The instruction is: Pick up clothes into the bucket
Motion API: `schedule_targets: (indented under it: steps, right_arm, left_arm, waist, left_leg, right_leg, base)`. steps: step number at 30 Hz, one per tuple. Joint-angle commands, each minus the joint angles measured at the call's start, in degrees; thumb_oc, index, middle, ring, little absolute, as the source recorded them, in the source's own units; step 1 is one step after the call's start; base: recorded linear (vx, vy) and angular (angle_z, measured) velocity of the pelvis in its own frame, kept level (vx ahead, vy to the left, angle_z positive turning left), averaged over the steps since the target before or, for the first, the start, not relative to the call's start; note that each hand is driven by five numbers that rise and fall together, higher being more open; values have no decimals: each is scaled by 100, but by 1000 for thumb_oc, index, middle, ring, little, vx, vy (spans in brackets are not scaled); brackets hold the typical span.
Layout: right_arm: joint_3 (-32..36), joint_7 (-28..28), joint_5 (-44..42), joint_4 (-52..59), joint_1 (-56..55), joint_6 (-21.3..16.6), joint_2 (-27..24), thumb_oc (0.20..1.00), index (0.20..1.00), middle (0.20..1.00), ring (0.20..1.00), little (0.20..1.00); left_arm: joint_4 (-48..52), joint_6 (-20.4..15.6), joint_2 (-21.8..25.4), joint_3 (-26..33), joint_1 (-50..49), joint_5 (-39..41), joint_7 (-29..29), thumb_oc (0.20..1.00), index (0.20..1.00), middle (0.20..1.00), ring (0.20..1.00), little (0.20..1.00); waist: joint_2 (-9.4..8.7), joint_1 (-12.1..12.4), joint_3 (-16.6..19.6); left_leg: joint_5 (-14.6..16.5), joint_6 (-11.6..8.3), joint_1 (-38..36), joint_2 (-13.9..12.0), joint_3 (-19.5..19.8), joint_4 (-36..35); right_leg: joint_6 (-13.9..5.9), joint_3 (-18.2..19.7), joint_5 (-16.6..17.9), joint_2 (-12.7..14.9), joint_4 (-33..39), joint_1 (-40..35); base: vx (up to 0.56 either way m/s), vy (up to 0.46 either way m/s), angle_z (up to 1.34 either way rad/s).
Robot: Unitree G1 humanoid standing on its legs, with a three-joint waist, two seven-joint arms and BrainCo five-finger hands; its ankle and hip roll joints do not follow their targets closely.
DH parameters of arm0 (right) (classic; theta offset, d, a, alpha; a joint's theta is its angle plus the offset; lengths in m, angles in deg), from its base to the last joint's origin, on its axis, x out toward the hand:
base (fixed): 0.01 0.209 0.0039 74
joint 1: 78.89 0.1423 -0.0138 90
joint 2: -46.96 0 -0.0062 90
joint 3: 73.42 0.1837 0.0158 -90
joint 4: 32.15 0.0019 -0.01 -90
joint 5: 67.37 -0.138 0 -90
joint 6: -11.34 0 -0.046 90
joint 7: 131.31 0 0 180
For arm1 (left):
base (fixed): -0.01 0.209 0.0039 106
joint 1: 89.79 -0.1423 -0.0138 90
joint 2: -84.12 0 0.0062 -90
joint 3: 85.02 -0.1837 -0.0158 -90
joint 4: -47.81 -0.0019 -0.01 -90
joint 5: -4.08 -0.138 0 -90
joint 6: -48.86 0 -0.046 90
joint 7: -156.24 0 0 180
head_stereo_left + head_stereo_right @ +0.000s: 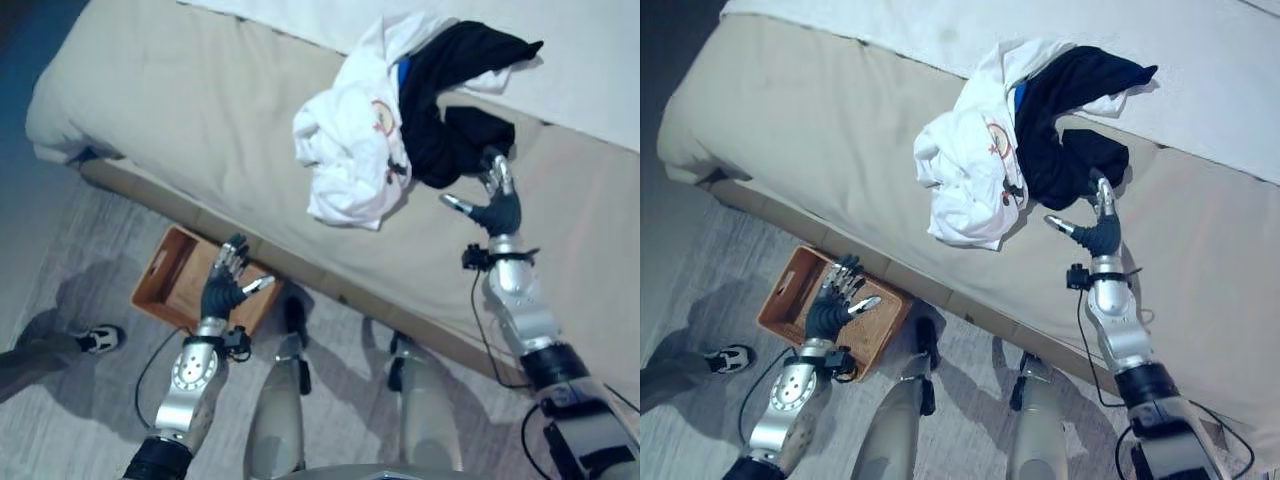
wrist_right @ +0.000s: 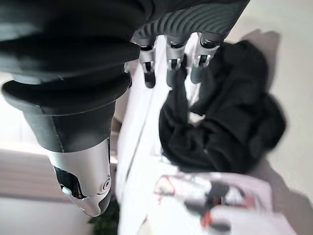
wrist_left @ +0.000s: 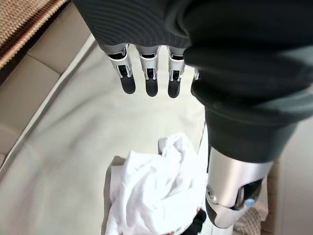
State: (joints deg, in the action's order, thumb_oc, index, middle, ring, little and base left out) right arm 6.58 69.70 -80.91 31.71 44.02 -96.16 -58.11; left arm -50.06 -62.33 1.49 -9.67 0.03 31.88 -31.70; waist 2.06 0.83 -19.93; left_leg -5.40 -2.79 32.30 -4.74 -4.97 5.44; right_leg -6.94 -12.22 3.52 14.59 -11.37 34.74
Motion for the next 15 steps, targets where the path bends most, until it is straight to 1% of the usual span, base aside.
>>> schedule_targets:
  steps: [1, 2, 3, 4, 5, 6, 7, 8, 9, 10, 11, 15]
  right_arm:
    - [-223, 477, 441, -167, 720, -19, -454, 1000, 1000, 1000, 1000, 1000]
    - [-382, 697, 759, -516, 1323, 179, -711, 1000, 1000, 1000, 1000, 1000]
    - [-394, 700, 759, -528, 1343, 176, -712, 1000, 1000, 1000, 1000, 1000]
    - [-558, 938, 1136, -865, 1931, 371, -948, 1000, 1000, 1000, 1000, 1000]
    - [-575, 941, 1135, -881, 1956, 366, -948, 1000, 1000, 1000, 1000, 1000]
    - [-777, 1137, 1530, -1218, 2455, 596, -1165, 1000, 1000, 1000, 1000, 1000]
    - [-795, 1139, 1528, -1233, 2479, 593, -1166, 1000, 1000, 1000, 1000, 1000]
    - [-940, 1235, 1686, -1507, 2771, 684, -1236, 1000, 1000, 1000, 1000, 1000]
    - [-1222, 1395, 1995, -1993, 3220, 896, -1393, 1000, 1000, 1000, 1000, 1000]
    - [-1375, 1425, 2071, -2263, 3442, 962, -1437, 1000, 1000, 1000, 1000, 1000]
    - [-1399, 1427, 2066, -2284, 3472, 953, -1435, 1000, 1000, 1000, 1000, 1000]
    - [-2123, 1395, 2551, -3324, 4191, 1308, -1588, 1000, 1000, 1000, 1000, 1000]
  left_arm:
    - [374, -316, 225, 24, -10, -3, -123, 1000, 1000, 1000, 1000, 1000]
    - [458, -327, 216, -5, 90, -45, -235, 1000, 1000, 1000, 1000, 1000]
    - [456, -326, 209, 0, 96, -47, -237, 1000, 1000, 1000, 1000, 1000]
    - [524, -338, 187, -24, 180, -138, -375, 1000, 1000, 1000, 1000, 1000]
    - [523, -337, 179, -17, 186, -141, -378, 1000, 1000, 1000, 1000, 1000]
    - [586, -347, 180, -33, 228, -174, -458, 1000, 1000, 1000, 1000, 1000]
    - [585, -346, 170, -27, 233, -176, -460, 1000, 1000, 1000, 1000, 1000]
    - [644, -350, 181, -43, 261, -219, -492, 1000, 1000, 1000, 1000, 1000]
    - [704, -372, 212, -74, 310, -282, -584, 1000, 1000, 1000, 1000, 1000]
    - [735, -378, 223, -78, 339, -324, -637, 1000, 1000, 1000, 1000, 1000]
    - [735, -377, 213, -71, 343, -327, -640, 1000, 1000, 1000, 1000, 1000]
    - [830, -376, 238, -104, 416, -393, -750, 1000, 1000, 1000, 1000, 1000]
  waist:
    - [-134, 112, 190]
    - [-120, 135, 143]
    - [-117, 131, 141]
    - [-109, 160, 77]
    - [-104, 153, 75]
    - [-84, 180, 39]
    - [-79, 174, 40]
    - [-69, 193, 20]
    - [-60, 228, -4]
    - [-56, 241, -9]
    - [-49, 233, -8]
    - [-52, 283, -24]
  left_leg:
    - [218, -176, 242, -118, -9, 419]
    - [227, -176, 411, -127, -10, 503]
    - [230, -176, 420, -128, -11, 509]
    - [233, -176, 565, -131, -7, 565]
    - [236, -176, 576, -132, -6, 573]
    - [239, -183, 734, -120, 17, 633]
    - [242, -183, 746, -121, 16, 640]
    - [245, -179, 815, -112, 32, 670]
    - [243, -187, 968, -112, 58, 739]
    - [242, -188, 1042, -118, 77, 776]
    - [244, -188, 1054, -118, 77, 783]
    - [241, -191, 1293, -110, 110, 875]
  right_leg:
    - [-375, 262, 424, 303, -37, 166]
    - [-360, 292, 416, 295, -128, 339]
    - [-359, 295, 415, 295, -134, 349]
    - [-348, 300, 409, 294, -190, 482]
    - [-348, 302, 407, 293, -196, 492]
    - [-337, 313, 388, 292, -284, 656]
    - [-337, 316, 385, 292, -292, 670]
    - [-330, 311, 380, 293, -340, 745]
    - [-309, 328, 348, 299, -428, 874]
    - [-308, 330, 336, 302, -488, 960]
    - [-307, 332, 334, 303, -496, 973]
    - [-293, 357, 307, 298, -640, 1220]
  base:
    - [-38, 8, 2]
    - [0, 0, 0]
    - [0, 0, 0]
    - [0, 0, 0]
    - [-19, -19, -3]
    - [0, 0, 0]
    - [0, 0, 0]
    - [-7, -17, 5]
    - [-10, -17, 7]
    - [-6, -9, 7]
    - [-6, -7, 9]
    - [-12, -5, 7]
